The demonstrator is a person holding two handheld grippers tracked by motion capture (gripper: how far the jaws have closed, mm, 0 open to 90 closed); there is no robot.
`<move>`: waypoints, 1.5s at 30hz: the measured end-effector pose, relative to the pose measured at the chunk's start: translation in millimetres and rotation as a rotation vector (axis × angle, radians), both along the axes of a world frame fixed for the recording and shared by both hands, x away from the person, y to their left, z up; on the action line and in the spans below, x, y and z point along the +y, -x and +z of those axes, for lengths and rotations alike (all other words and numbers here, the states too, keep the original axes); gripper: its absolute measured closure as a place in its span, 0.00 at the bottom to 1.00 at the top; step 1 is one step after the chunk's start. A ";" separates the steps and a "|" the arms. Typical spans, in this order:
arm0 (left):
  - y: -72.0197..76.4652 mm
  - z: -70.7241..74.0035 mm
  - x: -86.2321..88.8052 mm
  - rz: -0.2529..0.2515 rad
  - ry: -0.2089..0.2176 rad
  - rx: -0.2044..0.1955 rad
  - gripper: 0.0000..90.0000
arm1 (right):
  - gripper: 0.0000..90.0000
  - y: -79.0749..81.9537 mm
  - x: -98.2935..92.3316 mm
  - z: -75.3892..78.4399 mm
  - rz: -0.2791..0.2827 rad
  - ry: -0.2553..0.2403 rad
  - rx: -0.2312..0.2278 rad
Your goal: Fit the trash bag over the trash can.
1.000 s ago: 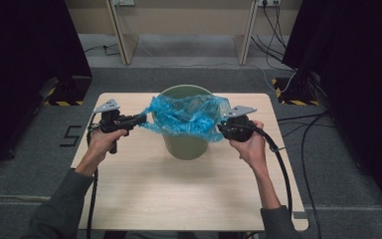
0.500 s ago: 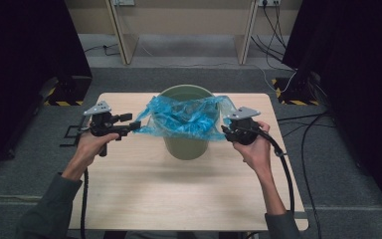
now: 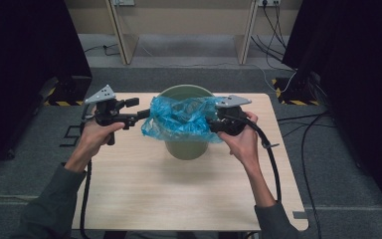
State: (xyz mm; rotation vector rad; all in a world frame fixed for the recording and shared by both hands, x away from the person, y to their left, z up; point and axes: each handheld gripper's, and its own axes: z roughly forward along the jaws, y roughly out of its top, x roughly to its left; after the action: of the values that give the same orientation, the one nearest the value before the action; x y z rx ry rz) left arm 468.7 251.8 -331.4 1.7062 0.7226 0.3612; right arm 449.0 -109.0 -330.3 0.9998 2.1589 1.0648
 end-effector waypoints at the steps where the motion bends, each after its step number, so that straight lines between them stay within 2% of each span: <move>1: -2.8 0.3 -1.1 0.004 0.003 0.003 0.29 | 0.58 -2.6 -0.2 -1.6 -0.006 -0.004 0.007; 4: -7.3 1.5 -3.3 0.013 0.010 0.013 0.29 | 0.62 -14.3 -5.9 -5.6 -0.041 -0.021 0.017; 6: -7.7 2.8 -4.8 0.006 0.006 0.011 0.29 | 0.64 -22.9 -11.0 -6.3 -0.051 -0.038 0.006; 9: -8.2 5.3 -7.6 0.001 0.010 0.014 0.29 | 0.67 -37.9 -16.6 -8.9 -0.052 -0.041 0.002; 12: -9.6 8.8 -15.5 -0.018 0.005 0.012 0.29 | 0.67 -55.2 -18.5 -10.8 -0.027 -0.058 0.015; 15: -12.6 9.8 -28.5 -0.046 -0.004 0.026 0.29 | 0.64 -69.2 -17.4 -9.2 -0.007 -0.047 0.017; 17: -14.6 7.9 -35.6 -0.058 0.002 0.027 0.29 | 0.57 -72.5 -16.5 -5.5 -0.003 -0.040 0.009; 19: -17.6 5.3 -40.3 -0.069 0.000 0.037 0.33 | 0.47 -65.4 -15.9 0.6 -0.030 -0.042 -0.002; 21: -20.3 2.6 -44.9 -0.082 -0.008 0.048 0.36 | 0.43 -52.4 -15.2 8.2 -0.052 -0.035 -0.026; 23: -21.6 0.1 -50.0 -0.096 -0.018 0.058 0.38 | 0.40 -36.5 -13.6 16.1 -0.061 -0.048 -0.048; 28: -23.3 -1.1 -60.2 -0.135 -0.056 0.089 0.43 | 0.38 1.8 -4.7 25.0 -0.014 -0.078 -0.072; 30: -24.7 -1.5 -63.8 -0.153 -0.054 0.098 0.50 | 0.38 13.9 -0.1 21.6 0.015 -0.082 -0.071; 31: -25.9 -2.1 -66.8 -0.172 -0.050 0.112 0.57 | 0.38 23.3 6.1 14.1 0.053 -0.088 -0.051; 35: -30.0 -3.6 -77.0 -0.189 -0.065 0.120 0.61 | 0.39 29.2 11.0 5.2 0.079 -0.078 -0.034; 38: -32.7 -1.3 -84.3 -0.172 -0.078 0.127 0.56 | 0.41 27.7 11.8 -1.1 0.078 -0.059 -0.010; 40: -34.9 -0.6 -89.6 -0.158 -0.111 0.134 0.52 | 0.44 25.0 10.1 -4.0 0.077 -0.053 -0.001; 41: -35.9 -0.8 -92.4 -0.155 -0.141 0.130 0.55 | 0.47 23.6 9.0 -4.6 0.078 -0.074 0.005; 43: -38.4 -1.1 -95.6 -0.137 -0.194 0.097 0.69 | 0.51 21.9 6.3 -3.7 0.081 -0.080 0.014; 44: -40.1 -0.9 -95.3 -0.133 -0.193 0.089 0.81 | 0.52 21.3 5.1 -3.7 0.079 -0.076 0.012; 45: -42.1 -0.2 -93.7 -0.124 -0.178 0.085 0.88 | 0.53 20.6 3.8 -4.0 0.078 -0.079 0.012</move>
State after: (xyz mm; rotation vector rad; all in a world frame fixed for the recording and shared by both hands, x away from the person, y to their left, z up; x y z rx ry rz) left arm 510.7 158.1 -331.6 1.9342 0.6576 0.2741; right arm 428.4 -105.1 -334.3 0.9661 2.1962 1.1920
